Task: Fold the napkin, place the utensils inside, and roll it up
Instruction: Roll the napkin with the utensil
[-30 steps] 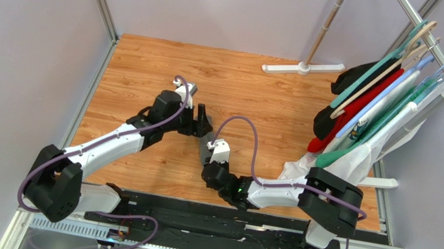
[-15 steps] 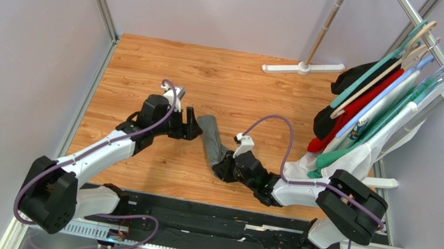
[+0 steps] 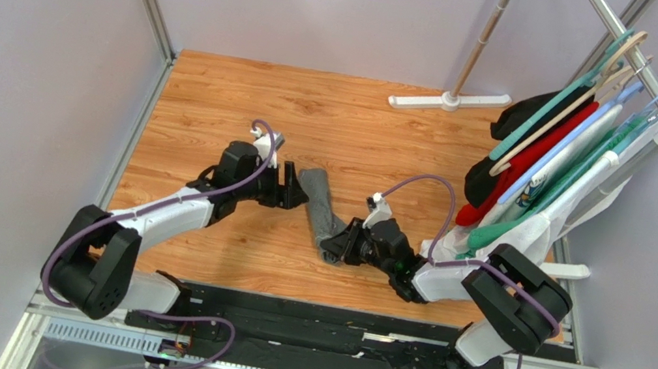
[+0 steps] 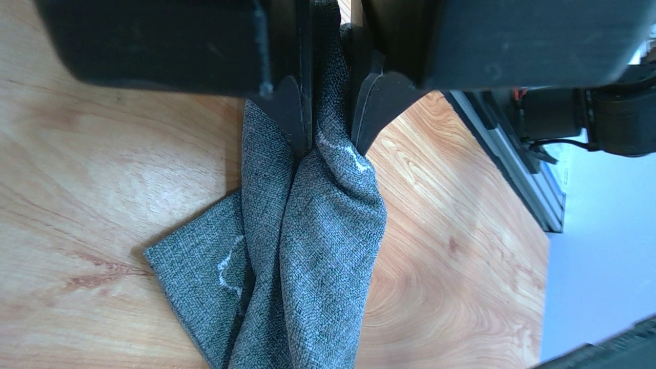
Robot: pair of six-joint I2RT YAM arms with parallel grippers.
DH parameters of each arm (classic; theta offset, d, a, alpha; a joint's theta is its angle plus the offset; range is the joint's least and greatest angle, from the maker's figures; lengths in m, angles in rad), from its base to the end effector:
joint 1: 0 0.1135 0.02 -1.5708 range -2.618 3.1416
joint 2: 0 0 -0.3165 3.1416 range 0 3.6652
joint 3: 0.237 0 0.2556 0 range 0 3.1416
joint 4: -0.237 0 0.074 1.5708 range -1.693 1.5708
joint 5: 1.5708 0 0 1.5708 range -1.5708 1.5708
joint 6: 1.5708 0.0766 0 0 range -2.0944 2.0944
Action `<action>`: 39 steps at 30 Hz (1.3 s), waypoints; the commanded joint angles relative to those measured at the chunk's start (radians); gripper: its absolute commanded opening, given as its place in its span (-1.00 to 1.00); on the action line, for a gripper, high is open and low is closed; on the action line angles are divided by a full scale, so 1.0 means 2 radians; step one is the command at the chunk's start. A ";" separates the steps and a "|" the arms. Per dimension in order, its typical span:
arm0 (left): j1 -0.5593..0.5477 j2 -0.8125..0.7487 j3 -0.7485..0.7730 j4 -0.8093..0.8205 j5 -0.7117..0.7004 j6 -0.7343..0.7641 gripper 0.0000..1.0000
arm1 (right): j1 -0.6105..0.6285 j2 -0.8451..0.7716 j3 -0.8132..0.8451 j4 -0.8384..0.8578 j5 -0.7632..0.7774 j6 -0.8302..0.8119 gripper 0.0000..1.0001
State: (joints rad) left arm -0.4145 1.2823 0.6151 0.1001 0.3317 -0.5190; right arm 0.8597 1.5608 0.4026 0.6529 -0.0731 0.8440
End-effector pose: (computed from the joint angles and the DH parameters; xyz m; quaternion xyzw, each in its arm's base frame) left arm 0.2515 -0.1379 0.2317 0.0342 0.8676 -0.3427 0.3586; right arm 0.1935 0.2332 0.1536 -0.0253 0.8607 0.4027 0.3106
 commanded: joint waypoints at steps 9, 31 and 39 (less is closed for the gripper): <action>-0.017 0.070 0.020 0.083 0.020 -0.006 0.48 | -0.038 0.032 -0.022 0.058 -0.034 0.050 -1.00; -0.051 0.198 0.083 0.094 0.029 -0.028 0.36 | -0.072 0.068 -0.031 0.121 -0.073 0.072 -1.00; -0.064 0.220 0.060 0.108 0.029 -0.059 0.36 | -0.072 0.071 -0.026 0.120 -0.075 0.068 -1.00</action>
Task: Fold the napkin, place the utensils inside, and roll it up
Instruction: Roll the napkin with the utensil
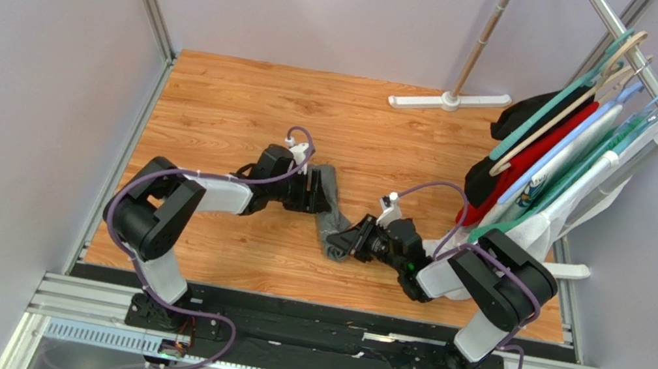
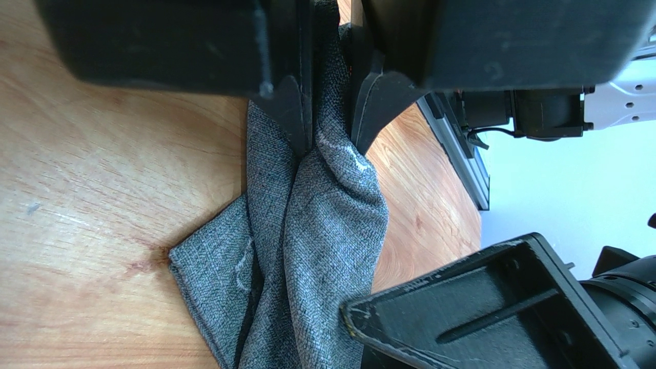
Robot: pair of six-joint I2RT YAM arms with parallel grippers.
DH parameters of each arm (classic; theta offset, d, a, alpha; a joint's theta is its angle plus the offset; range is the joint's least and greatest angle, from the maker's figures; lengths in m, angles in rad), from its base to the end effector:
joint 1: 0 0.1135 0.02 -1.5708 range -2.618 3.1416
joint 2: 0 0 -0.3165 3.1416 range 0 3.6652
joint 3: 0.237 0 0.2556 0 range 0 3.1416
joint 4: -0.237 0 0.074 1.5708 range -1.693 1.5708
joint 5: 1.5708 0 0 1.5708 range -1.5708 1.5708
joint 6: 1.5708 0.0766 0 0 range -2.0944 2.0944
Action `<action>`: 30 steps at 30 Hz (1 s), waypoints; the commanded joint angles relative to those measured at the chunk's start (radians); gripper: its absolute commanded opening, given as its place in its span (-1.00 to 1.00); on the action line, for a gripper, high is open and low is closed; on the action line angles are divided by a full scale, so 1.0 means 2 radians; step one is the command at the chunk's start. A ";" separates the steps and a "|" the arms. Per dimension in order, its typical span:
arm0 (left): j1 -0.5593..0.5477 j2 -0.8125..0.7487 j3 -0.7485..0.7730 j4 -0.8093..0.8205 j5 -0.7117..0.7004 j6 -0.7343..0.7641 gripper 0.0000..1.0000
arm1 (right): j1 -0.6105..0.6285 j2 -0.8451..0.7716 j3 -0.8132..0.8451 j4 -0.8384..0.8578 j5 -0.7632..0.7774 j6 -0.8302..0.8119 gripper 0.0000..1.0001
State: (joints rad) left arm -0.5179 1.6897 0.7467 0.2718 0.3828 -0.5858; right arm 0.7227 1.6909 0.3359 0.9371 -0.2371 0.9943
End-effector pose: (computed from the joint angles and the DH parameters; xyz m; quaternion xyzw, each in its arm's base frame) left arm 0.3035 -0.2059 0.1717 0.0527 0.8864 -0.3697 0.2737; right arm 0.2172 0.2155 0.1376 0.0488 0.8336 0.4744 0.2787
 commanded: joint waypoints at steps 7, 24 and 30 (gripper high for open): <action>-0.031 0.026 -0.010 0.066 -0.006 -0.052 0.09 | -0.003 0.013 0.008 -0.021 0.004 -0.011 -1.00; -0.032 0.034 0.060 -0.057 -0.039 0.040 -1.00 | -0.001 -0.046 0.022 -0.119 0.036 -0.065 0.01; -0.032 0.035 0.098 -0.151 -0.069 0.103 -1.00 | 0.009 -0.131 0.033 -0.215 0.072 -0.109 0.53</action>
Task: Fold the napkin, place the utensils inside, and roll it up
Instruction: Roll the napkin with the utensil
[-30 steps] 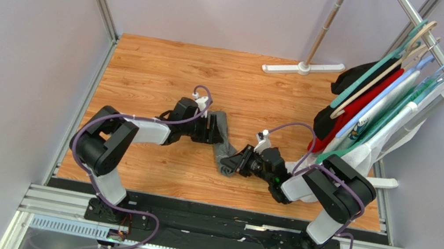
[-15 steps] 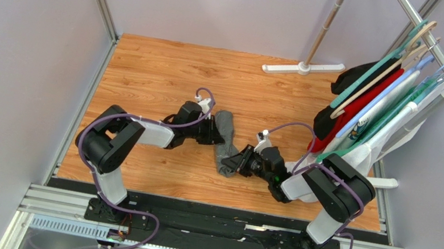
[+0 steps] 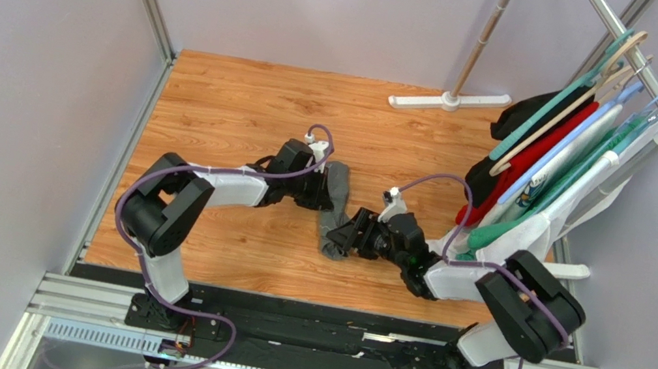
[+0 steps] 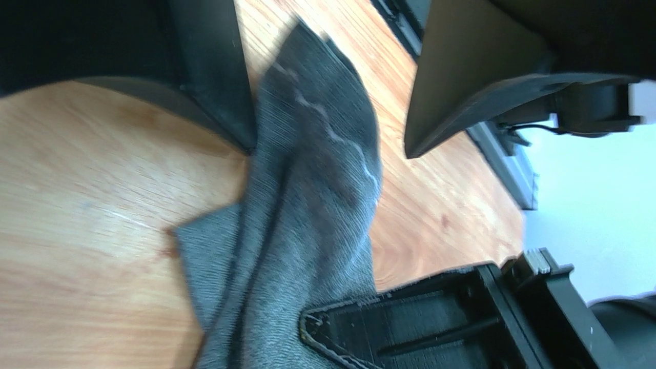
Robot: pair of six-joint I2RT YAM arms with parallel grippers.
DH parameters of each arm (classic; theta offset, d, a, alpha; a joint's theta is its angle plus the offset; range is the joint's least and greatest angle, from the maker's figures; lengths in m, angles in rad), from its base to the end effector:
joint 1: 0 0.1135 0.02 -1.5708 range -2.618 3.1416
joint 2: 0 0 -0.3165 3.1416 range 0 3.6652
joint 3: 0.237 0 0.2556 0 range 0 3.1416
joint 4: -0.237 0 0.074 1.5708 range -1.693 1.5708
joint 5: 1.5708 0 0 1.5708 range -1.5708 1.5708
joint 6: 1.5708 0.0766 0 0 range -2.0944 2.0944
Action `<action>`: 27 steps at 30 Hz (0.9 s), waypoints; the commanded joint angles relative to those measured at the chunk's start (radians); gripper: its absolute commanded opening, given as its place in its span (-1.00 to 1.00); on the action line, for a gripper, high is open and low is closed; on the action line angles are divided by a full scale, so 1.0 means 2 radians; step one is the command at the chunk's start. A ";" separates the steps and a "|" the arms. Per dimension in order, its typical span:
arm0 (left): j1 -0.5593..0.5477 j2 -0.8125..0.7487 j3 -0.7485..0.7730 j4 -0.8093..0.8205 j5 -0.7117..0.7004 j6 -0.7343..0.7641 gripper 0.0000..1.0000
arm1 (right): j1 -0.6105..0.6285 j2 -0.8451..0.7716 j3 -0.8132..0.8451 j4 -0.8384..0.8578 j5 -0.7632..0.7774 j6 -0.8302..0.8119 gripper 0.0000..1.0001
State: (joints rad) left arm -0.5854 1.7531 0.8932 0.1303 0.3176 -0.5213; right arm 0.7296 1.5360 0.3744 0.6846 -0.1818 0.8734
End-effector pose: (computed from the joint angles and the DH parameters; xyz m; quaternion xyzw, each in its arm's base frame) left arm 0.3155 -0.2379 0.1778 0.0934 0.8988 -0.3347 0.2671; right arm 0.2111 0.2073 0.1572 0.0140 0.8518 0.4260 0.3046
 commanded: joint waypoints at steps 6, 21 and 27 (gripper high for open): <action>0.002 0.014 0.052 -0.131 -0.046 0.098 -1.00 | 0.006 -0.134 0.014 -0.184 0.092 -0.078 0.75; -0.039 0.052 0.170 -0.268 -0.125 0.130 -1.00 | 0.007 -0.196 0.010 -0.278 0.187 -0.092 0.76; -0.068 0.091 0.224 -0.320 -0.158 0.136 -1.00 | 0.007 -0.215 0.000 -0.291 0.199 -0.093 0.77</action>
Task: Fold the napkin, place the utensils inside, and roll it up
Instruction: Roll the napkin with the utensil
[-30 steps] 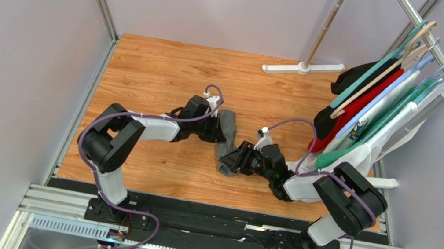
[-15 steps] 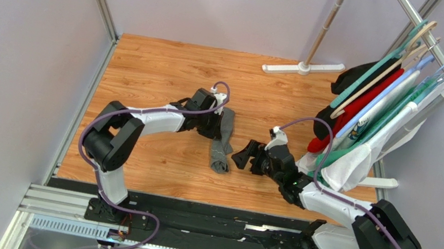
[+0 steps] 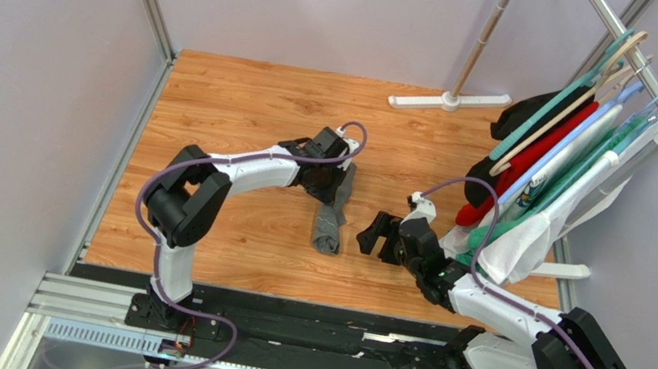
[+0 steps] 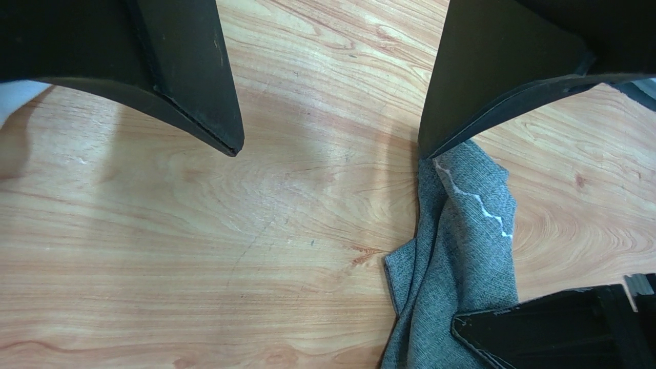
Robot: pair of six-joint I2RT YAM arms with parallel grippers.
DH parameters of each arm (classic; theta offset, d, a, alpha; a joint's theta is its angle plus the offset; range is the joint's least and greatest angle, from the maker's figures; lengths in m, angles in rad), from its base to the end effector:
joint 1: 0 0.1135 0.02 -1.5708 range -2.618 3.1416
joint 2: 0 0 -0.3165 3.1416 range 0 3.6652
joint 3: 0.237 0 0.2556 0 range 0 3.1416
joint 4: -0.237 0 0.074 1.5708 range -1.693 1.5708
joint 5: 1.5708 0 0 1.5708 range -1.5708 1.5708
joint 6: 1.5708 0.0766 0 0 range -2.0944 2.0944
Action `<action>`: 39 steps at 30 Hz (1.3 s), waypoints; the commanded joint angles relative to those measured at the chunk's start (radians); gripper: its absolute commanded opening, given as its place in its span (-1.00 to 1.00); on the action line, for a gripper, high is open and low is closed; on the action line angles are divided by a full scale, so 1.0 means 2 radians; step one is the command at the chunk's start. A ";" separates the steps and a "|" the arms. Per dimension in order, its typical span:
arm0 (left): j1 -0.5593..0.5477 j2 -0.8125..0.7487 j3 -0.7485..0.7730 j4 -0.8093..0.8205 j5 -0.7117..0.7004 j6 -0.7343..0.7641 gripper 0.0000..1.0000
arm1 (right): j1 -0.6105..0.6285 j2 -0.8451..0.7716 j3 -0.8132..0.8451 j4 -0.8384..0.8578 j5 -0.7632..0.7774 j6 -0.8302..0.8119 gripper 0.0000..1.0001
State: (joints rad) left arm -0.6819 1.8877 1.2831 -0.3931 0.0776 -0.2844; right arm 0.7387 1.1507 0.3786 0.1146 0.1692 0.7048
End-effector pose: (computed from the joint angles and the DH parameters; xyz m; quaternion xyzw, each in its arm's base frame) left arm 0.3368 -0.2811 0.1960 0.2000 0.9375 -0.1642 0.2328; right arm 0.1781 0.1447 0.1808 0.0221 0.8948 0.2334 0.3799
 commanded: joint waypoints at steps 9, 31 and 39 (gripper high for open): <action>-0.051 0.047 0.081 -0.119 -0.129 0.031 -1.00 | 0.003 -0.008 -0.005 0.007 0.024 -0.015 0.67; -0.062 0.066 0.100 -0.210 -0.274 0.095 -1.00 | 0.024 0.061 0.023 0.048 0.026 -0.015 0.60; -0.078 0.107 0.125 -0.228 -0.259 0.077 -0.85 | 0.024 0.051 0.010 0.047 0.026 -0.014 0.60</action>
State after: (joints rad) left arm -0.8196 2.0319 1.5101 -0.7753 -0.4416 -0.1238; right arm 0.7834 1.2747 0.4015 0.1699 0.2005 0.6830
